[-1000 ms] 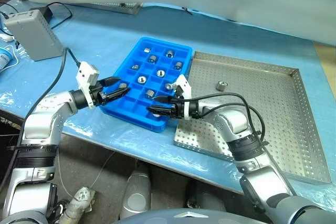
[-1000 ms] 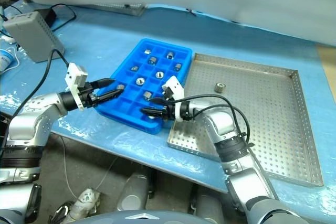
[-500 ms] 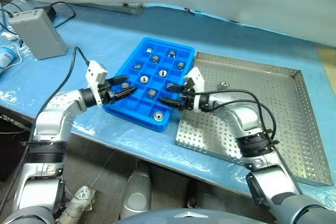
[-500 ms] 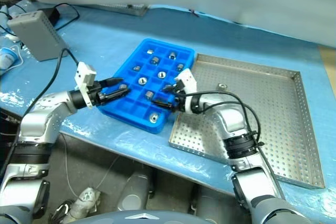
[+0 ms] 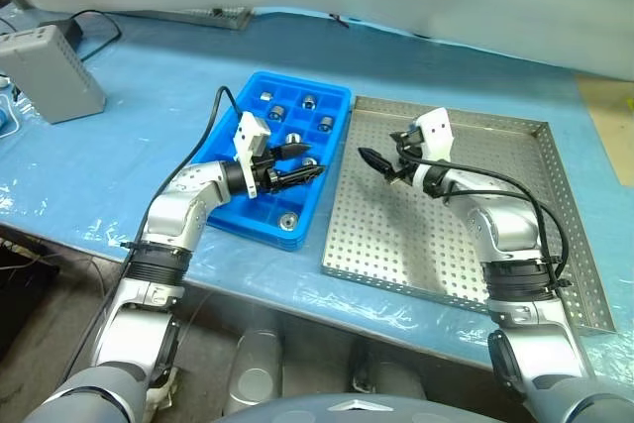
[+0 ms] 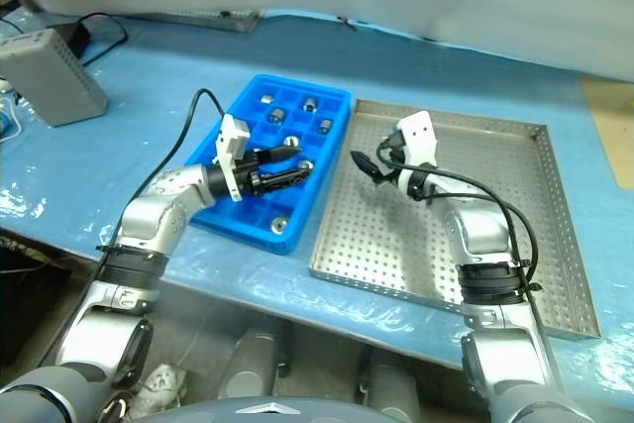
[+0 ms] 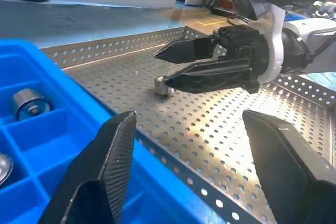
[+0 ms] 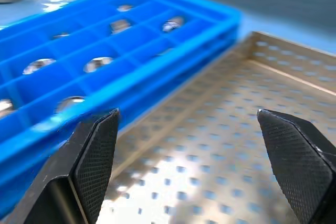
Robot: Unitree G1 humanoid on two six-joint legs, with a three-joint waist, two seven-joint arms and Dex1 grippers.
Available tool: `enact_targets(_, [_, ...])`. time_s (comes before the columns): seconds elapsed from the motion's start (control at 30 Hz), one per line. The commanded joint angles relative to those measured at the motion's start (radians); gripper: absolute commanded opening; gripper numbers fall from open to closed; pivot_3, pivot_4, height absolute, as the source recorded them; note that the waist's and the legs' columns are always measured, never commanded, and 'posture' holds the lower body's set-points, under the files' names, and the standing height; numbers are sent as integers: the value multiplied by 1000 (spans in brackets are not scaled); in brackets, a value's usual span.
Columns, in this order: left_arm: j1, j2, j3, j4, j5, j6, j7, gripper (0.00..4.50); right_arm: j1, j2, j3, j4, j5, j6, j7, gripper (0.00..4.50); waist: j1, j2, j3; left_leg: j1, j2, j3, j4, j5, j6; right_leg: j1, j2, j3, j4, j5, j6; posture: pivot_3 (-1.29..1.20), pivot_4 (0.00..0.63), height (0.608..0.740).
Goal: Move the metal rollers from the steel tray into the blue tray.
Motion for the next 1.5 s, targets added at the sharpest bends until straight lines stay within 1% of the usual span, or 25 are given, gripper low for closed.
enact_targets(0.03, [-15, -2, -2, 5, 8, -34, -16, 3409, -33, -8, -36, 51, -30, -62, -39, 4371, -10, 0, 0, 0, 0, 0, 0, 0, 0, 0, 0, 0, 0, 0, 0, 173, 150, 740])
enact_targets(0.2, [-14, -4, 6, 17, 15, -51, -10, 3409, -84, -4, -46, 218, -80, -153, -81, 4371, -16, 0, 0, -1, 0, 0, 1, -1, 1, 0, 0, 0, 0, 0, 0, 184, 150, 740])
enact_targets(0.33, [-33, -22, 12, 52, 43, -84, 37, 3409, -143, 14, -59, 331, -84, -201, -99, 4371, -23, 0, 0, -1, 0, 0, 2, -1, 2, 0, 0, -1, 0, 0, -1, 198, 150, 740])
enact_targets(0.6, [-27, -49, 1, 43, 46, -89, 38, 3409, -152, 30, -49, 445, -97, -249, -95, 4371, -27, 0, 0, -3, 0, 0, 4, -2, 4, 0, 0, -1, 0, 0, -1, 190, 150, 740])
enact_targets(0.67, [-25, -53, -3, 37, 44, -84, 33, 3409, -147, 31, -54, 453, -96, -252, -99, 4371, -29, 0, 0, -3, 0, 0, 4, -2, 4, 0, 0, -1, 0, 0, -1, 188, 150, 740])
enact_targets(0.8, [-30, -55, -8, 50, 54, -96, 31, 3409, -129, 22, -66, 408, -76, -231, -82, 4371, -30, 0, 0, -3, 0, 0, 5, -2, 5, 0, 0, -1, 0, 0, -1, 184, 150, 740])
enact_targets(0.9, [-37, -58, -11, 57, 54, -97, 27, 3409, -109, 21, -61, 395, -76, -226, -68, 4371, -30, 0, 0, -3, 0, 0, 5, -4, 8, 0, 0, -1, 1, 0, -1, 175, 150, 740])
enact_targets(1.1, [-46, -68, -16, 63, 62, -99, 26, 3409, -74, 56, -50, 371, -69, -209, -63, 4371, -31, 0, 0, -3, 1, 0, 6, -4, 9, 0, 0, -1, 1, 0, -1, 171, 150, 740])
enact_targets(1.3, [-46, -58, -13, 60, 65, -97, 18, 3409, -63, 67, -49, 358, -83, -212, -69, 4371, -31, 0, 0, -3, 1, 0, 6, -4, 9, 0, 0, -1, 1, 0, -1, 173, 150, 740])
enact_targets(1.4, [-45, -55, -13, 60, 66, -96, 17, 3409, -67, 62, -54, 362, -84, -220, -67, 3759, -32, 0, 0, -3, 1, 0, 6, -4, 9, 0, 0, -1, 1, 0, -1, 172, 150, 740])
enact_targets(1.5, [-43, -54, -13, 58, 66, -94, 16, 3409, -69, 62, -52, 365, -87, -228, -68, 2709, -32, 0, 0, -3, 1, 0, 6, -4, 9, 0, 0, -1, 1, 0, -1, 173, 150, 740])
